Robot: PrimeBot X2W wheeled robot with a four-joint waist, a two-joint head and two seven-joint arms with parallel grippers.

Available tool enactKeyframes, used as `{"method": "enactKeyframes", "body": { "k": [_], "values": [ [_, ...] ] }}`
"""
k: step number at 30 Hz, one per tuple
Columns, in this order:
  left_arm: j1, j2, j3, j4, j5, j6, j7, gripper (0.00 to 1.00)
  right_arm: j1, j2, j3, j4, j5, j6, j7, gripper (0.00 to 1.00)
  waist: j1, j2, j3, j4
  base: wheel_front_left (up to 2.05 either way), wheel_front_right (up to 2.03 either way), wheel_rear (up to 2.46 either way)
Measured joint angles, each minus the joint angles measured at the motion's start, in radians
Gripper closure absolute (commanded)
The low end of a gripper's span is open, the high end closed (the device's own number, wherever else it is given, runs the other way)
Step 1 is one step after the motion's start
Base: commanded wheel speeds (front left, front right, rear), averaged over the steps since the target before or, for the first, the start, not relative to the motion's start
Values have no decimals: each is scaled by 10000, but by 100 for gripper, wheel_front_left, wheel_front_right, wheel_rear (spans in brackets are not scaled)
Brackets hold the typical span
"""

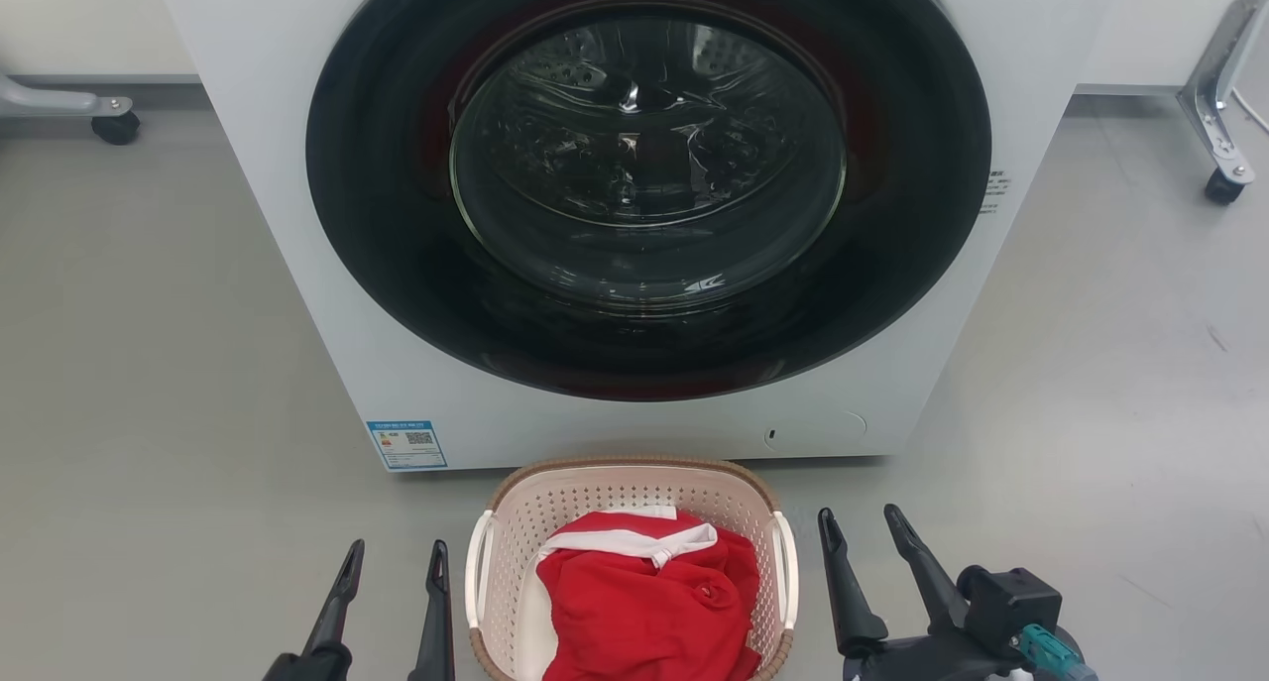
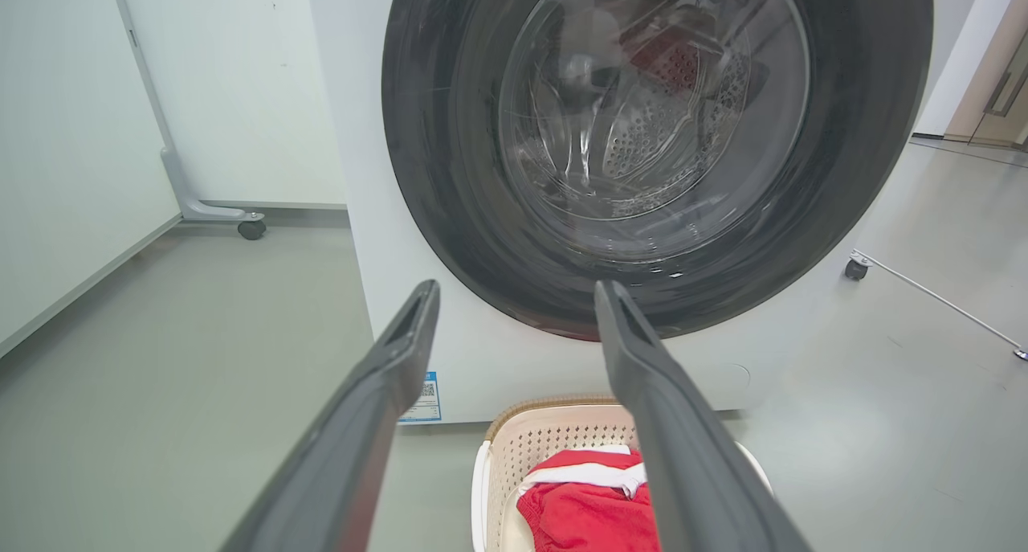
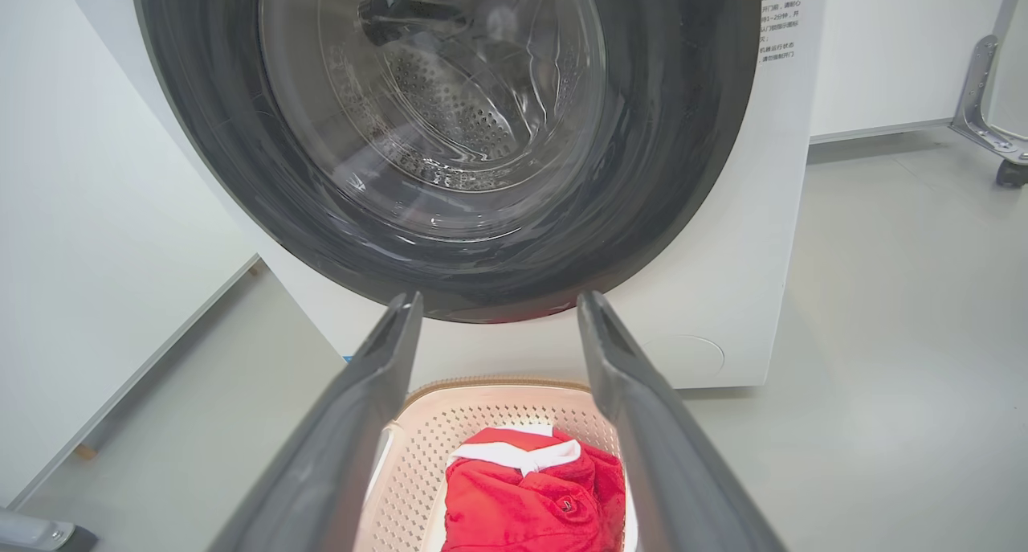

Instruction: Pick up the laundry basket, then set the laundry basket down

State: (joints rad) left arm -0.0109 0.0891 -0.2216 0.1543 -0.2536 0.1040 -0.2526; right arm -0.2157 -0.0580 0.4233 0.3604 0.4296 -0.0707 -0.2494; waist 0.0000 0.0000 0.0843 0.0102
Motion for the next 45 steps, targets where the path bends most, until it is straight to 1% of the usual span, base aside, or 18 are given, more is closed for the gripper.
{"method": "enactKeyframes", "body": {
  "k": [2,11,34,35,45],
  "values": [
    [0,-13,50,4,-21,-77,0,0,1,0,-44,-2,0,2,0,0,0,0,-2,0,0,0,0],
    [2,-119,288,25,-401,-107,0,0,15,6,-477,-48,2,0,0,0,0,0,-12,-6,0,0,0],
    [22,-219,516,29,-443,-198,0,0,66,23,-830,-81,-86,0,0,0,0,0,50,-5,0,0,0],
    [25,-221,520,27,-443,-249,0,0,67,23,-840,-84,-88,0,0,0,0,0,61,-5,0,0,0],
    [24,-261,520,-44,-441,-249,0,0,219,31,-1016,-339,-188,0,0,0,0,0,352,18,0,0,0]
  ]
}}
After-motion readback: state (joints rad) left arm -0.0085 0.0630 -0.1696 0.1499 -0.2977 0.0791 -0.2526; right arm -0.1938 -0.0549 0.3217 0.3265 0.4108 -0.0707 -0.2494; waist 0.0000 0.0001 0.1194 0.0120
